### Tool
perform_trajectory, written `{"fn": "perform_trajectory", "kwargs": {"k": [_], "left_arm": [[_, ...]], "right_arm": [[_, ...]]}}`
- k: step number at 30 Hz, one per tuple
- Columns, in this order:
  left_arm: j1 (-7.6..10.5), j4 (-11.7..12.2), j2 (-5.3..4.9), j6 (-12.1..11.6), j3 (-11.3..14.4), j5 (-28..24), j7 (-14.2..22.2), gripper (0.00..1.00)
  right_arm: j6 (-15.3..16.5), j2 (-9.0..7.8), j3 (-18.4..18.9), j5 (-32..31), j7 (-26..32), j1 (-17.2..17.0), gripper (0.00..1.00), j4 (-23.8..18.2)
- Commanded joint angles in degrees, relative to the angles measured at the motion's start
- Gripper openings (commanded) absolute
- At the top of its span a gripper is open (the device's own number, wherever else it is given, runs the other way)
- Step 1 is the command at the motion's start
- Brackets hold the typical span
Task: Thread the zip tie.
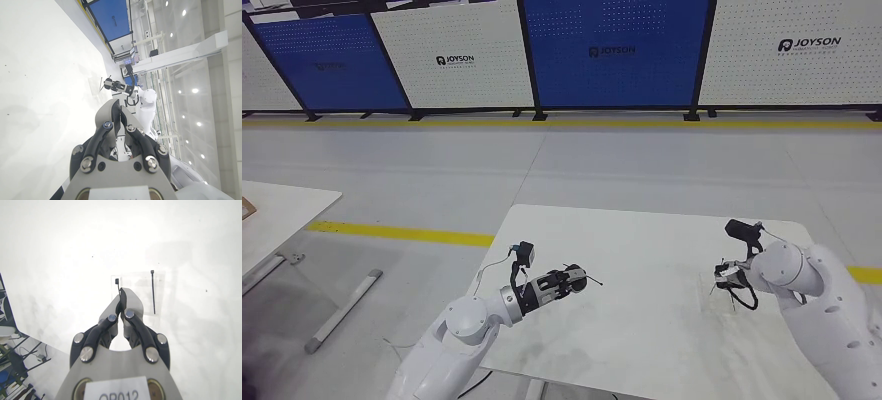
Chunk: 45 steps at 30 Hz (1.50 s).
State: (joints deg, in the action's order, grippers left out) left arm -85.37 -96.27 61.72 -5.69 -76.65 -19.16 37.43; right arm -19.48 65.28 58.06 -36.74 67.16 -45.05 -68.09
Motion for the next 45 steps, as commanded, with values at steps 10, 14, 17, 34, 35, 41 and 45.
{"fn": "perform_trajectory", "kwargs": {"k": [10, 14, 17, 34, 35, 41, 45], "left_arm": [[0.0, 0.0, 0.0, 0.0, 0.0, 0.0, 0.0, 0.0], [0.0, 0.0, 0.0, 0.0, 0.0, 0.0, 0.0, 0.0], [0.0, 0.0, 0.0, 0.0, 0.0, 0.0, 0.0, 0.0], [0.0, 0.0, 0.0, 0.0, 0.0, 0.0, 0.0, 0.0], [0.0, 0.0, 0.0, 0.0, 0.0, 0.0, 0.0, 0.0], [0.0, 0.0, 0.0, 0.0, 0.0, 0.0, 0.0, 0.0], [0.0, 0.0, 0.0, 0.0, 0.0, 0.0, 0.0, 0.0]], "right_arm": [[0.0, 0.01, 0.0, -0.1, -0.5, -0.1, 0.0, -0.1], [0.0, -0.41, 2.4, -1.5, -6.1, -2.3, 0.0, -3.7], [0.0, -1.24, 6.6, -1.4, -10.7, -7.4, 0.0, -11.7], [0.0, -2.16, 12.4, -3.0, -17.8, -19.2, 0.0, -25.0], [0.0, -2.16, 12.4, -3.0, -17.8, -19.2, 0.0, -25.0], [0.0, -2.16, 12.4, -3.0, -17.8, -19.2, 0.0, -25.0], [0.0, -2.16, 12.4, -3.0, -17.8, -19.2, 0.0, -25.0]]}}
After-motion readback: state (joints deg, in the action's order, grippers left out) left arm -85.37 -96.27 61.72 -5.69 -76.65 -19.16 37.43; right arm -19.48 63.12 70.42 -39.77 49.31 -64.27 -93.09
